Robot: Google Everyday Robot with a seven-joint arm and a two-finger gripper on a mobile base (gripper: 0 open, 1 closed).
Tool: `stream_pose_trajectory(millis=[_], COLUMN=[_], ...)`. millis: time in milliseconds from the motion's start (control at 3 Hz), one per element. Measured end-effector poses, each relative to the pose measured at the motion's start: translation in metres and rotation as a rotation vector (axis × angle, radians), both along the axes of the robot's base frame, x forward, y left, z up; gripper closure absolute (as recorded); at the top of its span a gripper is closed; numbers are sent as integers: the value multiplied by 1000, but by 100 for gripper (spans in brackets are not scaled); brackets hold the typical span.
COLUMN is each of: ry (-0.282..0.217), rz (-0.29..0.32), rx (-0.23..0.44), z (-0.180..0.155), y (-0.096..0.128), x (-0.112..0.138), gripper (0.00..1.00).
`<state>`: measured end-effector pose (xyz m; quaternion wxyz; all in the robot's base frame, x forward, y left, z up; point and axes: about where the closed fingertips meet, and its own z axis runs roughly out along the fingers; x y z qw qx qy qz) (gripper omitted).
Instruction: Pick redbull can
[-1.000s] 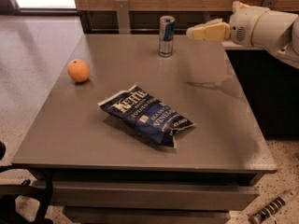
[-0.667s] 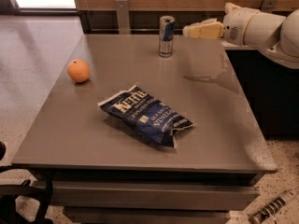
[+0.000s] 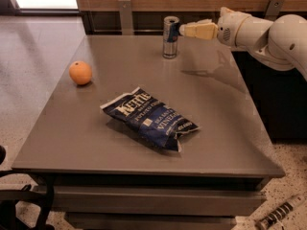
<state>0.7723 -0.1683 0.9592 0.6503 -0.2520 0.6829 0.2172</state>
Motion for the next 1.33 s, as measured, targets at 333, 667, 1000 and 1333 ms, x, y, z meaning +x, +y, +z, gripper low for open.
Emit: stream_pose_trajectory(millis=[333, 667, 1000, 1333], ry=[0, 18, 41, 57], rz=[0, 33, 78, 112], rx=[0, -6, -14, -28], z=[0, -8, -19, -31], y=[0, 6, 12, 18], x=[0, 6, 14, 21], gripper=[0, 0, 0, 0])
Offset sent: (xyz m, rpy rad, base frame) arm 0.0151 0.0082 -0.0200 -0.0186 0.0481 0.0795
